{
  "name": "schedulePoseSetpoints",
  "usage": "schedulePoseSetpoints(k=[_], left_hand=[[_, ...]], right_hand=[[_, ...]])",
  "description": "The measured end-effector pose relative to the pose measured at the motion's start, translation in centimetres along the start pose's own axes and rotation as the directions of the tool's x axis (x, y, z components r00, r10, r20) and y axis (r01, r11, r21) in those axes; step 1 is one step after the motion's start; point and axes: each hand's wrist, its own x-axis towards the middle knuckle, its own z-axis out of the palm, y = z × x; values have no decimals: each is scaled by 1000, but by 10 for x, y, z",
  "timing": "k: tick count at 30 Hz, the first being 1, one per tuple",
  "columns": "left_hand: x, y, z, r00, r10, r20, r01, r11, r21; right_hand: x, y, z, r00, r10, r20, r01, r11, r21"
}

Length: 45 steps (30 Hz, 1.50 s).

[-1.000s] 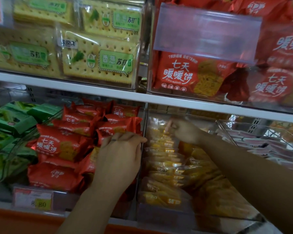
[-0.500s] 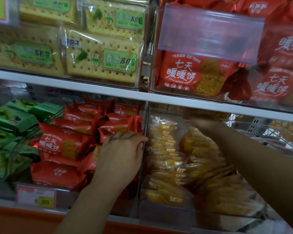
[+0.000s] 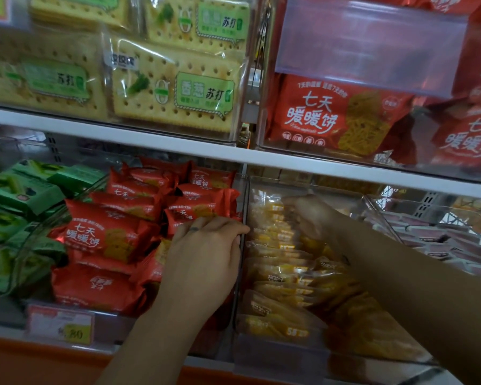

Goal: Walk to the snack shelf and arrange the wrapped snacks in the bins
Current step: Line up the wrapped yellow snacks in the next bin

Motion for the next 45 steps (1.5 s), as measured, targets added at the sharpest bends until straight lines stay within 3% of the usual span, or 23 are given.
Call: schedulePoseSetpoints(k=[9,16,21,24,27,29,31,32,33,36,37,39,41,45], left_hand=[[0,4,-1,1000,-25,0,25,1000,15],[0,5,0,1000,-20,3,19,1000,22],[1,4,-2,1000,-11,16,11,1000,8],[1,1,-2,1000,3,21,-3,1000,-1],[1,0,-4,998,-10,62,11,1000,-27],[2,3,-7,996,-17,92,22,998,-53],[0,7,-12,994,-12,109,23,995,-100],[-2,9,-16,993,-5,118,20,991,-131],[-5,12,-21,991,12,136,9,988,-156],[-19,24,-34,949,132,285,-84,981,-175],[-25,29,-37,917,164,363,-107,979,-174],[-34,35,-38,847,186,497,-150,982,-112],[-37,37,-37,827,205,523,-209,976,-52],[-37,35,-34,847,226,481,-242,970,-30]], right_hand=[[-7,9,-2,989,-132,69,135,990,-44],[-7,7,-4,964,-81,254,126,978,-166],[-14,-6,-12,986,-81,146,118,957,-265],[-38,-14,-19,961,-269,63,263,820,-508],[-82,-3,-29,904,-352,241,426,774,-468],[-114,7,-33,884,-307,353,468,575,-672],[-139,17,-42,852,-356,384,502,346,-793],[-151,20,-43,838,-398,373,510,326,-796],[-163,23,-44,837,-412,360,516,375,-770],[-187,24,-39,884,-284,372,441,772,-458],[-186,27,-38,884,-258,390,408,834,-371],[-183,29,-37,892,-204,403,359,862,-359],[-179,25,-37,911,-133,391,301,862,-407],[-167,22,-36,931,-90,353,329,623,-710]])
